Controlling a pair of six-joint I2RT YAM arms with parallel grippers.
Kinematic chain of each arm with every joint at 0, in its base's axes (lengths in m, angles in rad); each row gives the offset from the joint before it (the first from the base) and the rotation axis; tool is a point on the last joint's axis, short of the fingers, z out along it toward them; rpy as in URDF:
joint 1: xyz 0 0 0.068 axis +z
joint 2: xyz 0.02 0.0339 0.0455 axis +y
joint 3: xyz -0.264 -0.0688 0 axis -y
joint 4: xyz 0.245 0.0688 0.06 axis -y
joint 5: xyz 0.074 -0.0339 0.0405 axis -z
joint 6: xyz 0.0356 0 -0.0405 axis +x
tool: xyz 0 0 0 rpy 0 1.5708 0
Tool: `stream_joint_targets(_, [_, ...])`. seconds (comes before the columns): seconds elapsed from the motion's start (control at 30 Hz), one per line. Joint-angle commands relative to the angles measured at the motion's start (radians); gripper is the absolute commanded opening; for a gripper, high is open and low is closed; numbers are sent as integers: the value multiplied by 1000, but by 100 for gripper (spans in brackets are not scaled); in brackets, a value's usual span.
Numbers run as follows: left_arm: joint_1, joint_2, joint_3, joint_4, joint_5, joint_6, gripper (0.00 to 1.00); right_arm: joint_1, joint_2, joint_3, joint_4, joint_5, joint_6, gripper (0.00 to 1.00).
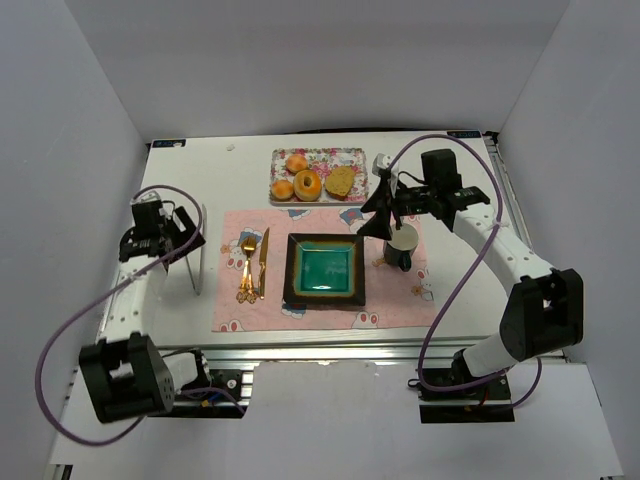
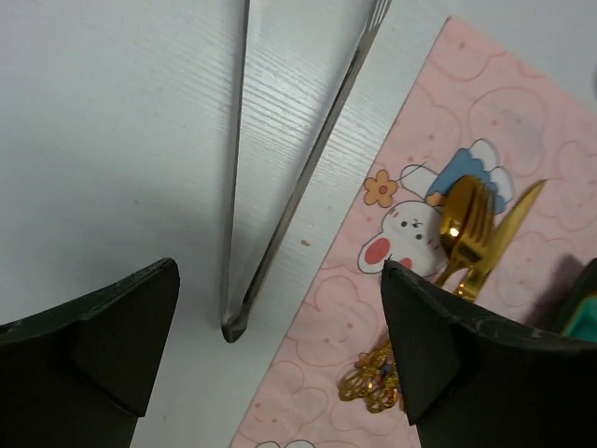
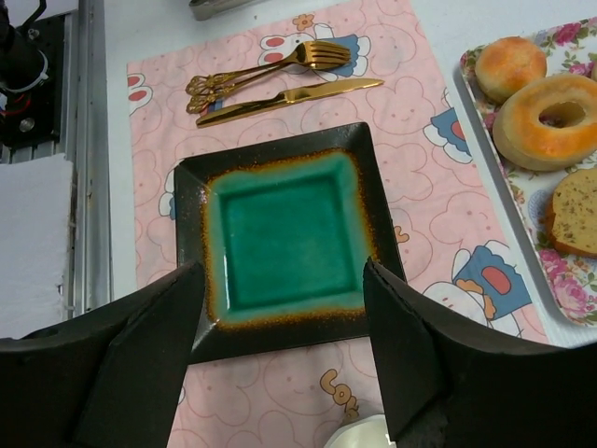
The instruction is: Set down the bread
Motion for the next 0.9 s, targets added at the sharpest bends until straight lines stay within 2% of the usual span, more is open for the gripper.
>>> stream_joint_targets(0.0, [6,133,92,-17,23,113,98,-1,-18,16,-6,-21,-29,74])
stream_joint_targets(0.03, [4,208,104,-21,21,159,98,0,-23,10,-2,-21,-27,74])
stream_joint_targets(0.17, [6,333,123,47,26,239,96,-1,-39,-19,27,-18,-18,76])
stream_joint_targets(0.4, [6,451,118,131,15,314,89,-13,-49,-42,44,-11,-8,77])
stream_joint_targets(0.6, [4,515,101,162,0,323,78,-26,-38,-38,55,-14,19,78])
stream_joint_targets(0.77, [4,537,54,197,-14,328,73,-39,-33,-29,55,-11,23,78])
stream_joint_targets(0.87, [4,535,28,219,3,332,63,-47,-27,-21,55,-12,29,78])
